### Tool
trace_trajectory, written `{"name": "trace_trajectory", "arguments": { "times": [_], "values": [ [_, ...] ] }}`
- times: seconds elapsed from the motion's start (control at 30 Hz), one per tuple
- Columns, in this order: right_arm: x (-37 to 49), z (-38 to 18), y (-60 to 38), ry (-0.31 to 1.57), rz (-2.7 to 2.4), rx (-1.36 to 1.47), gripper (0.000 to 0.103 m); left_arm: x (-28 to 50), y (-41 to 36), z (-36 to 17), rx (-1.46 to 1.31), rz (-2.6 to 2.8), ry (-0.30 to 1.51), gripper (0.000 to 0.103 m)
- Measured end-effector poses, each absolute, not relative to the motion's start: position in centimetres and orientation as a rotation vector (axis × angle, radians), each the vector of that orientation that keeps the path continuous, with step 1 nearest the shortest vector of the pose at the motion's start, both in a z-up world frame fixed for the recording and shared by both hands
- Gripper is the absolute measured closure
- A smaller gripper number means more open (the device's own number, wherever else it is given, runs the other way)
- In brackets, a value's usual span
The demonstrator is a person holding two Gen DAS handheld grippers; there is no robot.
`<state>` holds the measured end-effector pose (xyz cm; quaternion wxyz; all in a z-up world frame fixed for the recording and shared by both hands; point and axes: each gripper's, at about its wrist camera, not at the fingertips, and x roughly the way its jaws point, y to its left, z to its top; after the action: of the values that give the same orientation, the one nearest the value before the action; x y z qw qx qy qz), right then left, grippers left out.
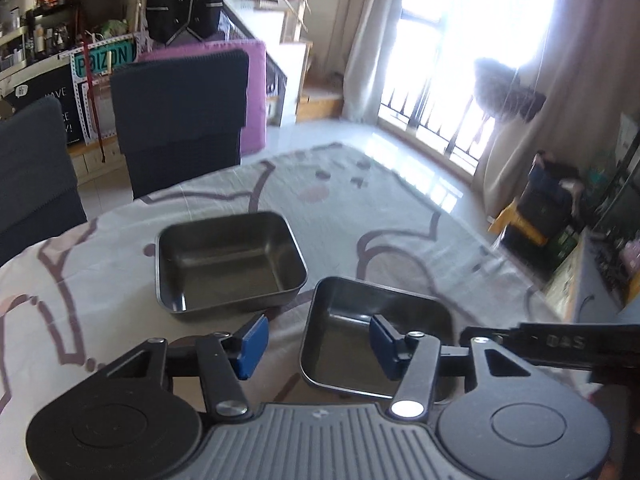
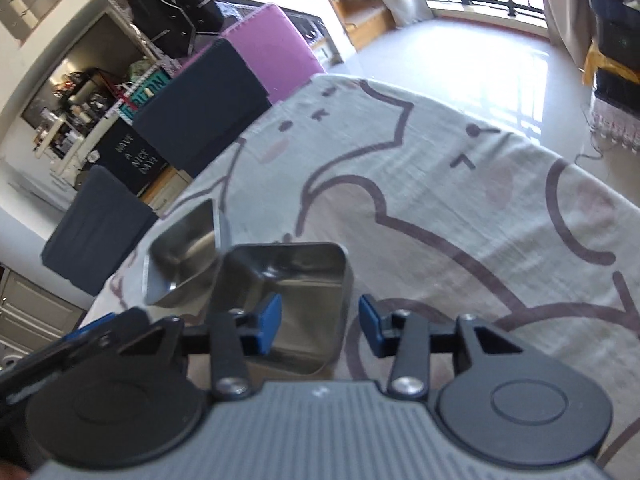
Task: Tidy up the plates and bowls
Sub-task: 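Move both tools to the rim of a steel rectangular tray, then close the left tool on the steel tray rim while the right tool grips it too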
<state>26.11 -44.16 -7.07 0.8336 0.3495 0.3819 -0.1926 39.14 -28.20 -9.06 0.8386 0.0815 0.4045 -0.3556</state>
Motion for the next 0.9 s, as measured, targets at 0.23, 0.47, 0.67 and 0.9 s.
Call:
{"name": "trace_trajectory", "arguments": {
  "times": [0.23, 0.47, 0.67, 0.9],
  "values": [
    [28.1, -9.5, -44.1, 0.879, -0.368, 0.731, 0.068, 41.5, -30.9, -12.6, 0.245, -0.719, 0.904, 0.059],
    [28.9, -10.3, -44.3, 0.902, -0.378, 0.719, 0.091, 41.7, -31.5, -13.7, 0.282, -0.708, 0.920, 0.099],
    [28.6, -10.0, -44.8, 0.900, -0.343, 0.699, 0.094, 40.9, -30.7, -12.3, 0.234, -0.702, 0.890, 0.100],
    [27.1, -7.1, -43.9, 0.831, -0.295, 0.639, 0.094, 38.8, -28.9, -8.5, 0.188, -0.693, 0.812, 0.100]
  ]
}}
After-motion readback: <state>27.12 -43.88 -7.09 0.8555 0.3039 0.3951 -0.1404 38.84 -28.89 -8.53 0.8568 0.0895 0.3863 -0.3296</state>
